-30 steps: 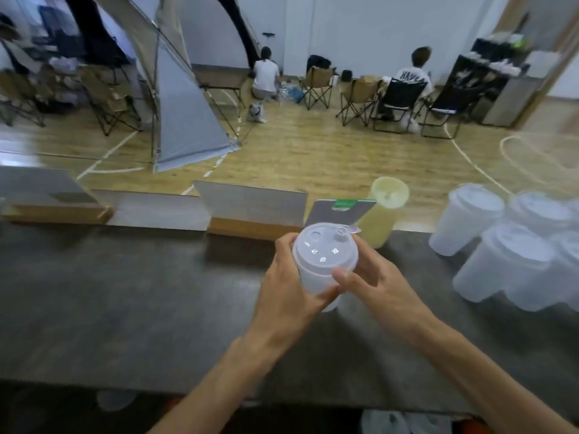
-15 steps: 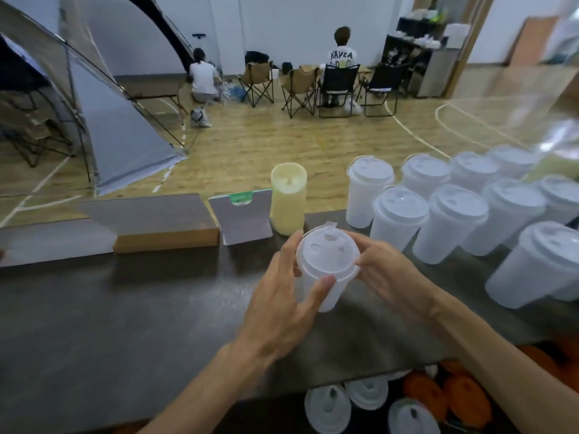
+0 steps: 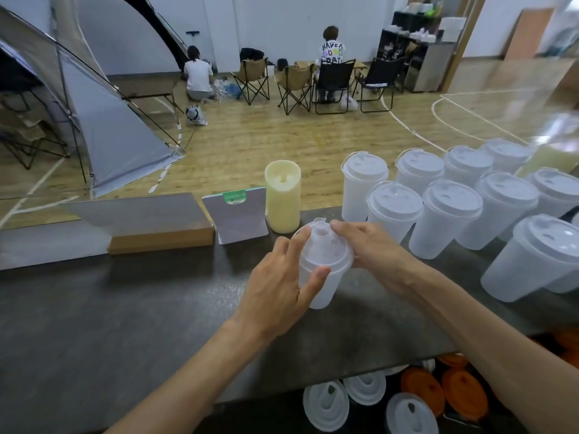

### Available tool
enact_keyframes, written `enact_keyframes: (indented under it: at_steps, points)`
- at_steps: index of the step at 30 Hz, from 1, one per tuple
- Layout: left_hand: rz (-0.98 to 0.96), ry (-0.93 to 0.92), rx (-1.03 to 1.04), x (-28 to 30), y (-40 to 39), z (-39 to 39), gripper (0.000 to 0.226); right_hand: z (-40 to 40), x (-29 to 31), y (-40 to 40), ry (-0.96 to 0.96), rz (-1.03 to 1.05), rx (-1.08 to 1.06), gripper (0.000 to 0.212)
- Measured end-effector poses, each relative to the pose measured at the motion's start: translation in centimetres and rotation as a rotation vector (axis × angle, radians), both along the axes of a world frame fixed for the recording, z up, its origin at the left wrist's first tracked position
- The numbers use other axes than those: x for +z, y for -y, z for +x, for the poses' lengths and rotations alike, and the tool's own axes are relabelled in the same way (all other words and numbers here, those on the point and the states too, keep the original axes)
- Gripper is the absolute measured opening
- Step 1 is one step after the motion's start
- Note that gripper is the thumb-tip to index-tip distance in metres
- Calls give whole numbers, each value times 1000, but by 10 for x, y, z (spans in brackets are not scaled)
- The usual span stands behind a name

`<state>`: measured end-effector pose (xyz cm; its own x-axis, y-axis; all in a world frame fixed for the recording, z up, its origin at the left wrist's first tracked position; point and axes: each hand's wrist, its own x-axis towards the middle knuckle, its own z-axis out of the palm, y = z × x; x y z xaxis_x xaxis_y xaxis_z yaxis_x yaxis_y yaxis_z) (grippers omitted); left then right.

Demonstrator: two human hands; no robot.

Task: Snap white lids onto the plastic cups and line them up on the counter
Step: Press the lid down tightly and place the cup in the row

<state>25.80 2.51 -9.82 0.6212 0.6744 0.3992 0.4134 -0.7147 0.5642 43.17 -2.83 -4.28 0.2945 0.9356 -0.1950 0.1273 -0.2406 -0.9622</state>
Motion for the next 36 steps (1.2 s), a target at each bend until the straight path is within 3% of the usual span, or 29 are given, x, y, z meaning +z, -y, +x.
enact_keyframes:
  at_steps: [7, 13, 18, 29, 32, 36]
  points:
    - [-34, 76, -22, -10, -3, 5, 62, -2, -6, -4, 82, 20, -72, 38]
    - [-34, 96, -25, -11, -1, 4, 64, 2, -7, 18, -21, 4, 50, 32]
    - [-52, 107, -43, -11, -2, 5, 63, -10, -13, 24, -12, 82, -7, 32]
    - [-47, 117, -31, -15, -3, 6, 61, -13, -18, 38, 115, 34, 152, 77]
    - [-51, 113, -46, -14, -3, 4, 61, -10, -11, 38, 258, -25, 164, 79]
    - [-53, 79, -52, -10, -4, 0, 61, -8, -8, 41, 875, -34, 216, 76]
